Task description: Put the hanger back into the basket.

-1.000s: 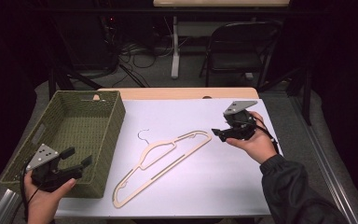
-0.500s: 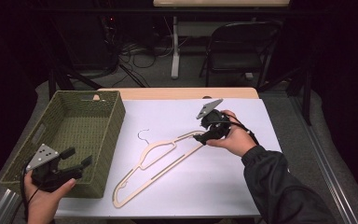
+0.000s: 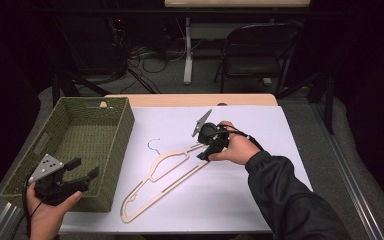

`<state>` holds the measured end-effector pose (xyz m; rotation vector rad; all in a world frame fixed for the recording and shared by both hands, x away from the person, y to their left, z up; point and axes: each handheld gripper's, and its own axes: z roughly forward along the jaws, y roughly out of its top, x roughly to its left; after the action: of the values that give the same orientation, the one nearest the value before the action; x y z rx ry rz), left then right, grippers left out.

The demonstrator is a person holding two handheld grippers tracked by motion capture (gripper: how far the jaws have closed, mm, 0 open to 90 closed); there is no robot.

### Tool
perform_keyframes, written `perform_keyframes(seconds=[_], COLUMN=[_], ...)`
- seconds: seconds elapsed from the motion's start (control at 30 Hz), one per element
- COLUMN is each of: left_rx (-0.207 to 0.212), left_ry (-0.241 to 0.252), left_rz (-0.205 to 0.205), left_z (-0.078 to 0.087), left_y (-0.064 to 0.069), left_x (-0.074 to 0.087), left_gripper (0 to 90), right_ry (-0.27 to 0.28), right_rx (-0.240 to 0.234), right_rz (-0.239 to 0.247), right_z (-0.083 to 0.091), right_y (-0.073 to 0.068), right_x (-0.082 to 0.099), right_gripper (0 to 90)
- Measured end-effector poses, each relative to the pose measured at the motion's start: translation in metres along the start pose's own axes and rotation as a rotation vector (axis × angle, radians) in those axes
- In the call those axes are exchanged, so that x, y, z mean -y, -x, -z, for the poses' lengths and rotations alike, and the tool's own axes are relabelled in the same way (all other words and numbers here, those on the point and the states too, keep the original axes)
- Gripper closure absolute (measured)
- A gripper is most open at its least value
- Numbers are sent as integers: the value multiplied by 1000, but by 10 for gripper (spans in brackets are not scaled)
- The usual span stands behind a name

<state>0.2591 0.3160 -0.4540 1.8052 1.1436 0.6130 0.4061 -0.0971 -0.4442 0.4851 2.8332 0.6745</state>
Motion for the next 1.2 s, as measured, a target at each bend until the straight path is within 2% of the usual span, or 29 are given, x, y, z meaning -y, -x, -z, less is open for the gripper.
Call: perform_keyframes(seconds=[0.17, 0.3, 0.37, 0.4, 0.43, 0.47, 0.5, 0.53, 0.67, 0.8, 1.2], left_rx=[0, 0, 0, 1, 1, 1, 1, 0, 0, 0, -1], left_ry=[0, 0, 0, 0, 0, -1, -1, -1, -2, -5, -9], left_rz=[0, 0, 0, 0, 0, 0, 0, -1, 2, -1, -5], left_z=[0, 0, 0, 0, 0, 0, 0, 0, 0, -1, -3], left_y=[0, 0, 0, 0, 0, 0, 0, 0, 0, 0, 0], left_x=[0, 0, 0, 1, 1, 1, 1, 1, 1, 1, 1], left_gripper=[275, 275, 275, 275, 275, 275, 275, 275, 276, 277, 279], right_ry=[-10, -51, -53, -59, -59, -83, -83, -97, -110, -119, -148], right_rx=[-11, -11, -14, -39, -39, -60, -60, -69, -85, -108, -146], right_rz=[38, 60, 74, 98, 98, 121, 121, 149, 185, 201, 238], right_z=[-11, -20, -21, -26, -26, -34, -34, -39, -49, -59, -85], right_y=[-1, -4, -4, -7, -7, -11, -11, -13, -20, -23, -28], right_x=[0, -1, -1, -2, -2, -2, -2, -3, -4, -6, -7], right_gripper=[424, 417, 417, 418, 418, 419, 419, 423, 441, 475, 455])
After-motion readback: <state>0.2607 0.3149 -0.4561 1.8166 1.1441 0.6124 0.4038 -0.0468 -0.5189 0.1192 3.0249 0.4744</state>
